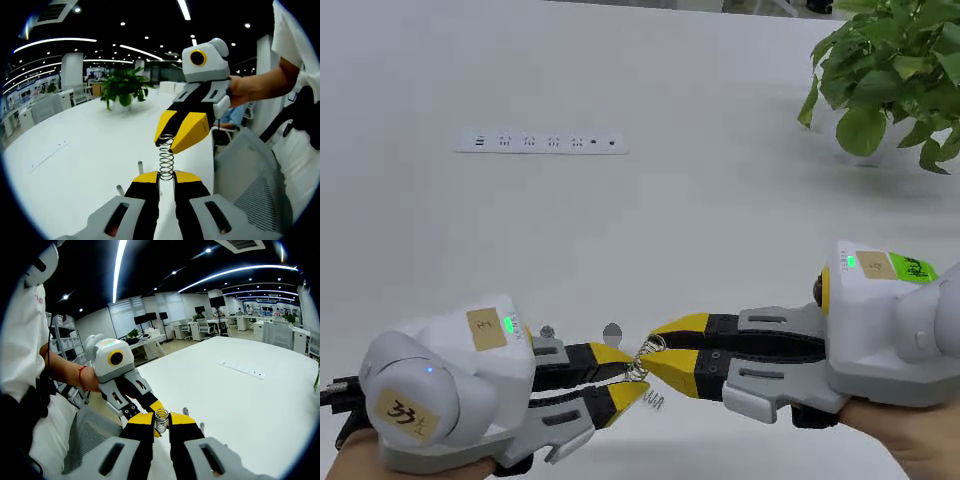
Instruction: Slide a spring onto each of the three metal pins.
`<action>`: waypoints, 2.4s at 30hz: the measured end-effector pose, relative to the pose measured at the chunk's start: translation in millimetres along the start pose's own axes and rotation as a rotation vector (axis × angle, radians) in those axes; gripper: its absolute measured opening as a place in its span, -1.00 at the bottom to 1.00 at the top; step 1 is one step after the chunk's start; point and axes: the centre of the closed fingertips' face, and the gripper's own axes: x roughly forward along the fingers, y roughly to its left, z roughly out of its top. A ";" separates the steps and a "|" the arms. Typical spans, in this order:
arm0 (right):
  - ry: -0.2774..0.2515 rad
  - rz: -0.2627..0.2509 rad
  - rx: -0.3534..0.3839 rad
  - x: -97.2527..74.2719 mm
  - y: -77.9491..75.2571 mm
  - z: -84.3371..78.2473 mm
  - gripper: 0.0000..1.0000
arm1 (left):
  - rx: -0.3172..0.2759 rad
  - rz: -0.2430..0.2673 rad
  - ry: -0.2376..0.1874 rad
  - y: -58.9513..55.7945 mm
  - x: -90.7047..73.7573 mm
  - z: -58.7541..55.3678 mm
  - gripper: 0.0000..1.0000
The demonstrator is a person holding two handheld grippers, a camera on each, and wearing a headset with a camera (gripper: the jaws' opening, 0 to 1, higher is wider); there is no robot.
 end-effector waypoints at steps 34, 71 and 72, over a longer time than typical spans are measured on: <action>0.477 0.291 -0.434 1.5 11.3 -9.3 -0.45 | 0.018 -0.007 -0.001 -2.9 0.9 -4.6 -0.81; 0.787 0.499 -0.715 19.3 15.8 -27.5 -0.76 | -0.004 0.010 -0.026 0.8 -2.3 -13.5 -0.81; 0.788 0.497 -0.714 19.6 15.6 -27.5 -0.76 | -0.004 0.012 -0.027 1.0 -2.6 -13.6 -0.81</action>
